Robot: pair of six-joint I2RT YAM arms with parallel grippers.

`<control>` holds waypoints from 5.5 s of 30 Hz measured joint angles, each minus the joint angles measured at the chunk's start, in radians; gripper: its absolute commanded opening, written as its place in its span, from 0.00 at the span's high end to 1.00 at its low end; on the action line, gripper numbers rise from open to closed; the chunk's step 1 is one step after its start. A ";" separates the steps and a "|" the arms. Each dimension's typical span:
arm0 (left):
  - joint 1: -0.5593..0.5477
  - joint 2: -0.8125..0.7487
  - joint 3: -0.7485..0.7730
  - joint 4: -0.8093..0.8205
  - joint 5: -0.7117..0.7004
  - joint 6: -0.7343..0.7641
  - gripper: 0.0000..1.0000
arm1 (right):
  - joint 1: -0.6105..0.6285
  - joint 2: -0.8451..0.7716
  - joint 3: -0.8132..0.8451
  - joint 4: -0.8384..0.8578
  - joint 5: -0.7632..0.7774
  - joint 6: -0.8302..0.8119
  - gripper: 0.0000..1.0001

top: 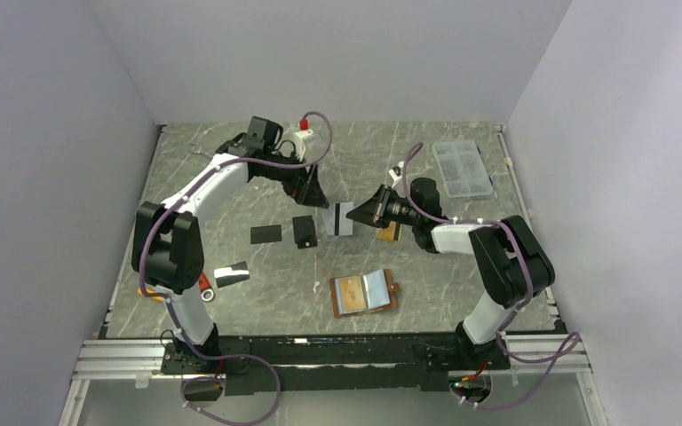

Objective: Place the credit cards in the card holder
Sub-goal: Pick up the credit card from the center of the board, then turn over the card slot in the card holder.

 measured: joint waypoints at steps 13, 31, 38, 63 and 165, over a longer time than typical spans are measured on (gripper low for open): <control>0.016 -0.072 -0.431 0.518 0.267 -0.507 0.35 | 0.037 -0.232 -0.050 0.024 -0.041 -0.008 1.00; 0.019 -0.130 -0.487 0.836 0.377 -0.736 0.37 | 0.082 -0.266 -0.034 -0.043 0.015 -0.032 1.00; 0.013 -0.132 -0.492 0.865 0.381 -0.752 0.41 | 0.084 -0.274 -0.033 -0.034 0.028 -0.020 1.00; 0.001 -0.115 -0.590 1.332 0.458 -1.092 0.88 | 0.137 -0.246 -0.016 0.108 -0.019 0.046 0.87; -0.271 0.104 -0.632 0.264 0.182 -0.319 0.57 | 0.432 -0.654 -0.315 -0.970 0.689 0.057 1.00</control>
